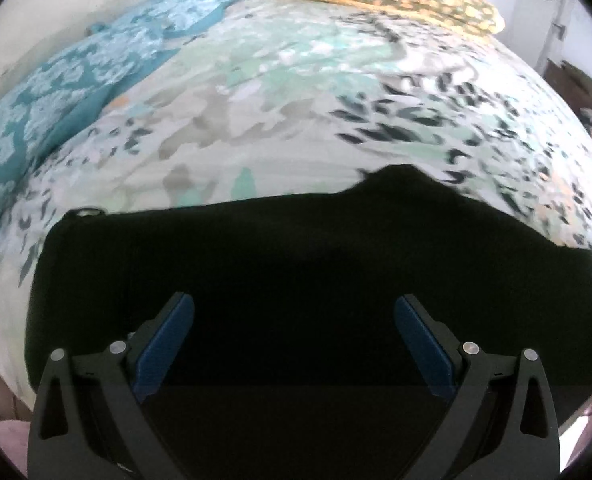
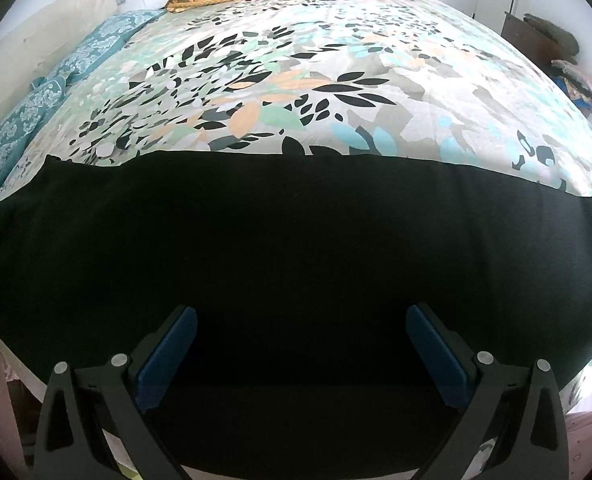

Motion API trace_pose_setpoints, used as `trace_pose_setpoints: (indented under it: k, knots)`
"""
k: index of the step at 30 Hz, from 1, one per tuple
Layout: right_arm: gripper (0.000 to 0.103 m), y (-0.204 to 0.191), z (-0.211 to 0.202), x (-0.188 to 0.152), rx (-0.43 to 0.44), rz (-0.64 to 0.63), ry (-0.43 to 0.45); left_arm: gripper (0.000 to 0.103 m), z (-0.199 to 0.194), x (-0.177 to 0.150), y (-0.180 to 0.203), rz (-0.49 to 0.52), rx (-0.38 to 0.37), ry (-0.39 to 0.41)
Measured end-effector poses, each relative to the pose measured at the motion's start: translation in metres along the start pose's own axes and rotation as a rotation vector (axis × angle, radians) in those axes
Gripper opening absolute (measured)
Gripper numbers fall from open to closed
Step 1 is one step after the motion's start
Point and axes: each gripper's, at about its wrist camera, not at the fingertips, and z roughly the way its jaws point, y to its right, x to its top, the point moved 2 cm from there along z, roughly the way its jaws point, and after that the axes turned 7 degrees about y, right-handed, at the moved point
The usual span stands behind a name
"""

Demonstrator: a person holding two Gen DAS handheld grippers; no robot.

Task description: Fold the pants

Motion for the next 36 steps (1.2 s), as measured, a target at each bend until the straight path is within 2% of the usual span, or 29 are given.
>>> trace_pose_setpoints:
  k: [2,4,6,9,11,14,17,19,20,22,24,26,28,31,33,36]
  knots:
    - [0.103,0.000,0.000,0.000,0.000,0.001,0.000,0.101,0.008,-0.004,-0.019,-0.061,0.027,-0.032]
    - [0.103,0.000,0.000,0.000,0.000,0.000,0.001,0.100,0.015,-0.008,-0.033,-0.105,-0.008,-0.051]
    - [0.103,0.000,0.000,0.000,-0.001,0.001,0.001,0.100,0.017,-0.009,-0.029,-0.072,0.001,-0.058]
    - [0.103,0.000,0.000,0.000,0.001,0.001,0.000,0.102,0.022,-0.016,-0.012,0.044,0.088,-0.069]
    - [0.103,0.000,0.000,0.000,0.001,0.000,0.001,0.102,0.023,-0.017,-0.008,0.071,0.115,-0.065]
    - [0.103,-0.001,0.000,0.000,-0.002,-0.001,0.001,0.101,0.012,-0.013,-0.011,-0.008,0.053,-0.069]
    - [0.103,-0.001,-0.001,0.003,-0.004,-0.007,-0.011,0.101,-0.012,-0.008,0.000,-0.066,-0.049,-0.021]
    - [0.103,0.001,-0.009,0.010,-0.015,0.008,0.003,0.101,-0.024,-0.008,0.020,-0.017,-0.100,0.003]
    - [0.103,0.006,-0.018,0.016,-0.005,0.029,0.039,0.101,-0.026,-0.011,0.033,0.025,-0.112,0.005]
    - [0.103,0.021,-0.029,0.023,0.007,0.070,0.082,0.101,-0.019,-0.018,0.055,0.113,-0.112,-0.024]
    - [0.103,0.045,-0.028,0.027,0.009,0.112,0.046,0.101,-0.006,-0.027,0.064,0.154,-0.091,-0.068]
    - [0.103,0.082,-0.019,0.027,-0.003,0.157,-0.024,0.101,0.009,-0.034,0.061,0.140,-0.071,-0.111]
    - [0.103,0.122,-0.012,0.027,-0.057,0.189,-0.082,0.102,0.011,-0.034,0.056,0.110,-0.077,-0.101]
    - [0.103,0.191,-0.008,0.032,-0.112,0.262,-0.120,0.102,0.012,-0.032,0.053,0.108,-0.063,-0.106]
    - [0.103,0.239,-0.009,0.038,-0.157,0.341,-0.119,0.102,0.013,-0.033,0.053,0.106,-0.056,-0.103]
    - [0.101,0.301,-0.029,0.053,-0.210,0.413,-0.049,0.102,0.013,-0.031,0.055,0.111,-0.044,-0.105]
